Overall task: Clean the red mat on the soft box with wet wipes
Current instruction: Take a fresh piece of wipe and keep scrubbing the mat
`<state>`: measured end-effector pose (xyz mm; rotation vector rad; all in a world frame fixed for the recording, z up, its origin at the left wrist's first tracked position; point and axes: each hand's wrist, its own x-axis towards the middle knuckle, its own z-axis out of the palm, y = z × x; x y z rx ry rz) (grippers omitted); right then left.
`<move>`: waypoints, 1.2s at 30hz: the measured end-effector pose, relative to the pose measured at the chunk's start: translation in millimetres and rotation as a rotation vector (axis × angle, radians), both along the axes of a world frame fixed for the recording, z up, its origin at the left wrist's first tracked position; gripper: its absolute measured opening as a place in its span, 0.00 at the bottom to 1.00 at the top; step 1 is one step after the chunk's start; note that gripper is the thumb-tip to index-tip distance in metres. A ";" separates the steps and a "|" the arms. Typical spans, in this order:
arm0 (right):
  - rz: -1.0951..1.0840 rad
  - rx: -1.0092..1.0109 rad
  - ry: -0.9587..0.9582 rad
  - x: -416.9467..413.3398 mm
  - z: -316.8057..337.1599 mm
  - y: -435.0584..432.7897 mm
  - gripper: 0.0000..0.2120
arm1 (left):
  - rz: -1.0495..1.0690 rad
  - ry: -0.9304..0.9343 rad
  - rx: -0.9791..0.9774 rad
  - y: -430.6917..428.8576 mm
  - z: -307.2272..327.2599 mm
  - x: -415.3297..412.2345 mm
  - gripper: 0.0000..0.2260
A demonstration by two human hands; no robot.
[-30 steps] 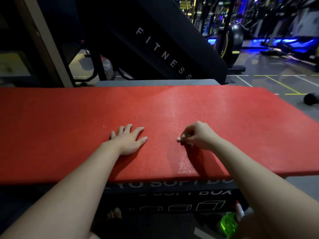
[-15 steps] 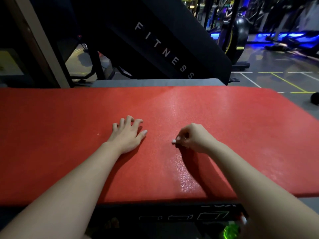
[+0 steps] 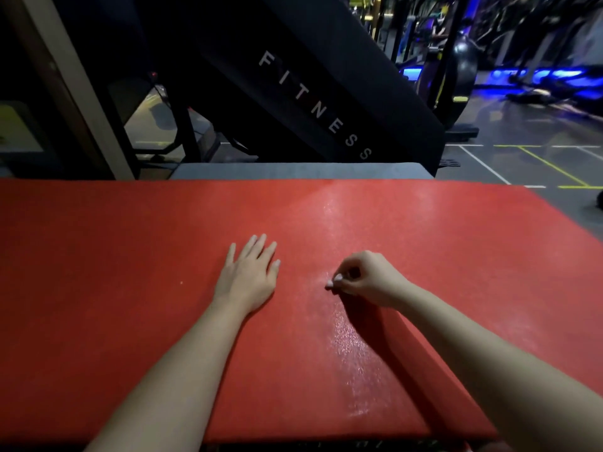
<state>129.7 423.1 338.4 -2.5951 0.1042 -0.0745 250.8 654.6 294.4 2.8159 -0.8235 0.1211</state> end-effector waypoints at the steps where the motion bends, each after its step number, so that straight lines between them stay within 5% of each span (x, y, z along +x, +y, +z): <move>1: 0.053 0.015 0.060 -0.8 3.9 -1.7 0.07 | 0.002 0.008 0.002 -0.5 -0.5 -0.1 0.26; 3: 0.145 -0.024 0.116 6.5 8.3 -5.4 0.10 | 0.013 0.027 0.013 -0.7 -1.9 2.3 0.26; 10: -0.001 -0.105 -0.177 94.8 -4.1 -28.7 0.09 | 0.010 0.014 0.046 -0.4 -2.2 6.0 0.38; 17: 0.181 -0.140 0.083 98.3 13.6 -39.4 0.11 | 0.002 -0.007 0.039 -2.0 -9.2 11.8 0.35; 25: -0.148 -0.148 -0.151 187.7 -8.9 -62.4 0.10 | -0.007 0.021 0.052 -0.4 -4.9 9.9 0.36; 32: 0.172 -0.231 0.119 171.7 20.0 -62.5 0.11 | -0.016 0.031 0.042 -0.1 -4.8 10.1 0.33; 36: 0.103 -0.283 0.008 203.2 13.8 -67.1 0.08 | -0.014 0.029 0.064 1.0 -6.2 8.2 0.32</move>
